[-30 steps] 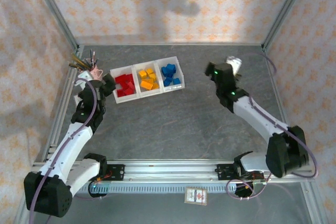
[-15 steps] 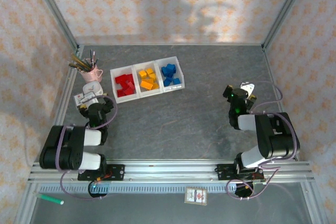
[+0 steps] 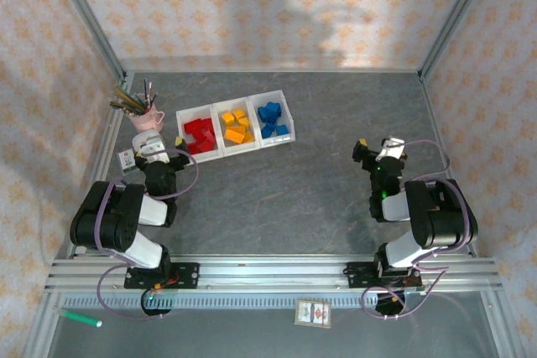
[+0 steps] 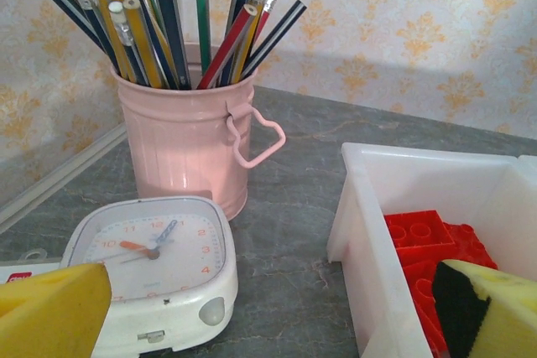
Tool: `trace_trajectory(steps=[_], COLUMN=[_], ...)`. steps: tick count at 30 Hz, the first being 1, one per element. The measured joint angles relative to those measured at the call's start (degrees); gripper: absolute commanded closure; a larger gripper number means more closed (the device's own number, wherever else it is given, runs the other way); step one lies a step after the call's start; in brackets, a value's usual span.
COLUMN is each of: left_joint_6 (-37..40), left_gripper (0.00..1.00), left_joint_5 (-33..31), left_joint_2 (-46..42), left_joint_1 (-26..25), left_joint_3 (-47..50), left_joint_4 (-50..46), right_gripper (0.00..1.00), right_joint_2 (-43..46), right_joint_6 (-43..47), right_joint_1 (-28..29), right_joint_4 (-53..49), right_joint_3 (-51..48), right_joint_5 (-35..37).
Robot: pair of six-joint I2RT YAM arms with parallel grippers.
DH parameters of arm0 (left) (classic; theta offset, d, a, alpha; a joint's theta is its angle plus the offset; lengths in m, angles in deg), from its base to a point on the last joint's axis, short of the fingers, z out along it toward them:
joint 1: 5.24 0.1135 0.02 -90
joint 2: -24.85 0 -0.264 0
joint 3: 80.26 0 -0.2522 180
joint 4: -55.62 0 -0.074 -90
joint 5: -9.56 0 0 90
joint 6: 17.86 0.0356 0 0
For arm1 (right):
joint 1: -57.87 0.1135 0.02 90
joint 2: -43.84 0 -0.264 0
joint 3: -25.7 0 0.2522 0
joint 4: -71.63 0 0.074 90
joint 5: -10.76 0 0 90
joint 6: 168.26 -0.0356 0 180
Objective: Sort the legos into containers by color
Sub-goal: Reset both arms
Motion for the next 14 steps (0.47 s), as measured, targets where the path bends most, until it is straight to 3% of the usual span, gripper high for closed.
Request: trace_trajectory(steps=[14], left_joint_6=[0.3], left_gripper=[0.01], left_joint_5=[-0.7], left_joint_2=[0.0], left_joint_1=[0.0], left_joint_3=[0.0], left_joint_4=[0.4], right_gripper=[0.0], right_joint_2=[0.0], right_joint_6=[0.0], right_joint_1=[0.0], right_joint_4=[0.5], right_joint_3=[0.3], right_joint_5=[-0.4])
